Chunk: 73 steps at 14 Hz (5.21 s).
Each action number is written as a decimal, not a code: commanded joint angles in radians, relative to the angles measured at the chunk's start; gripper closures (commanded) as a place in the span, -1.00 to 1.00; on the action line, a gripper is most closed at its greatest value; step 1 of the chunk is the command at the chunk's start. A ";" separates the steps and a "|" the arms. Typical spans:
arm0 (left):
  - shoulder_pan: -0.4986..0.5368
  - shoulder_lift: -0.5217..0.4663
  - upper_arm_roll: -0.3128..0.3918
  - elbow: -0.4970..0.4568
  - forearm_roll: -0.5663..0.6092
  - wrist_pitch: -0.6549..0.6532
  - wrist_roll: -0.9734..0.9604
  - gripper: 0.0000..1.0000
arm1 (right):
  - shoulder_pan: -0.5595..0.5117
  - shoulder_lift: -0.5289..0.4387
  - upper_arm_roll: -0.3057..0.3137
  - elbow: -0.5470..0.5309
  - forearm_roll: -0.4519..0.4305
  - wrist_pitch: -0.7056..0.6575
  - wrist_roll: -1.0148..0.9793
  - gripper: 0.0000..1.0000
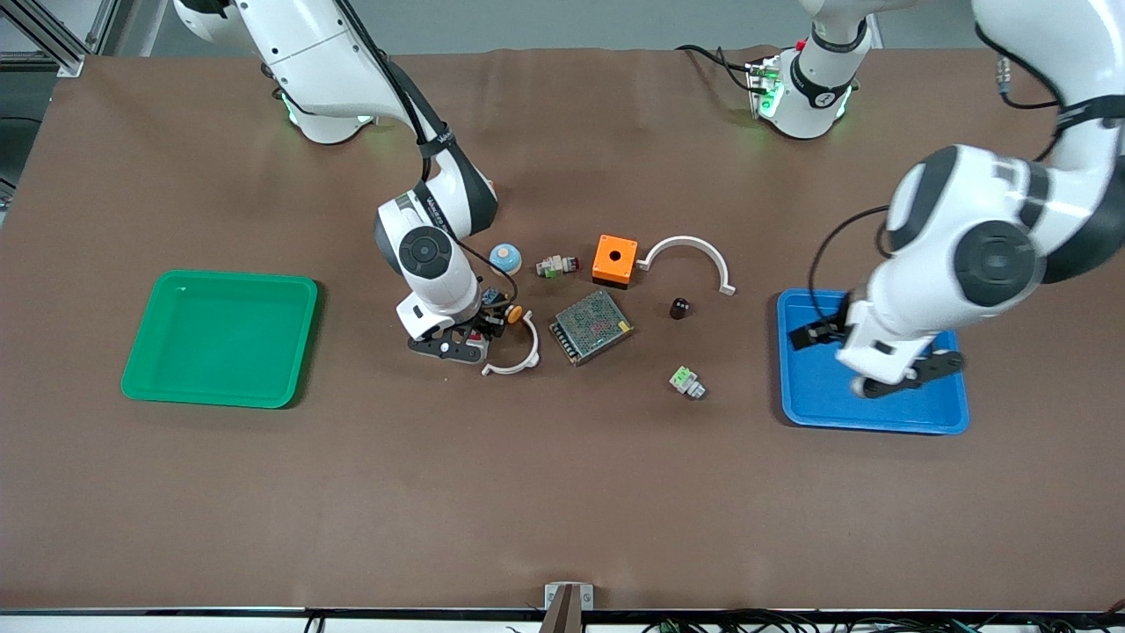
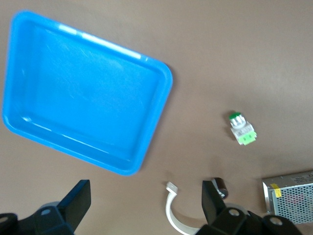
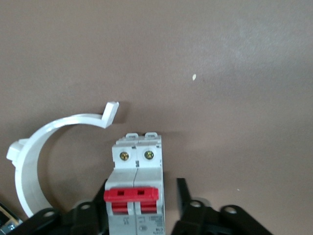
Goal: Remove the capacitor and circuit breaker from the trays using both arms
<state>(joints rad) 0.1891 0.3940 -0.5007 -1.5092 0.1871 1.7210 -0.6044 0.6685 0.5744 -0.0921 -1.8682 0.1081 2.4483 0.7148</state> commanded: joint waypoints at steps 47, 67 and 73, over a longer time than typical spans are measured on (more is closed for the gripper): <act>-0.160 -0.478 0.390 -0.081 -0.202 -0.212 0.545 -1.00 | -0.696 -0.669 0.020 0.110 -0.105 -0.858 -0.776 -1.00; -0.165 -0.437 0.378 -0.031 -0.186 -0.202 0.526 -1.00 | -0.699 -0.677 0.031 0.147 -0.105 -0.828 -0.755 -1.00; -0.163 -0.426 0.372 -0.037 -0.189 -0.210 0.523 -1.00 | -0.699 -0.671 0.031 0.139 -0.105 -0.828 -0.758 -1.00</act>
<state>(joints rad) 0.0263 -0.0458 -0.1250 -1.5689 0.0069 1.5238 -0.0806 -0.0095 -0.0973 -0.0769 -1.7375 0.0051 1.6281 -0.0477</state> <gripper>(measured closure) 0.000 0.000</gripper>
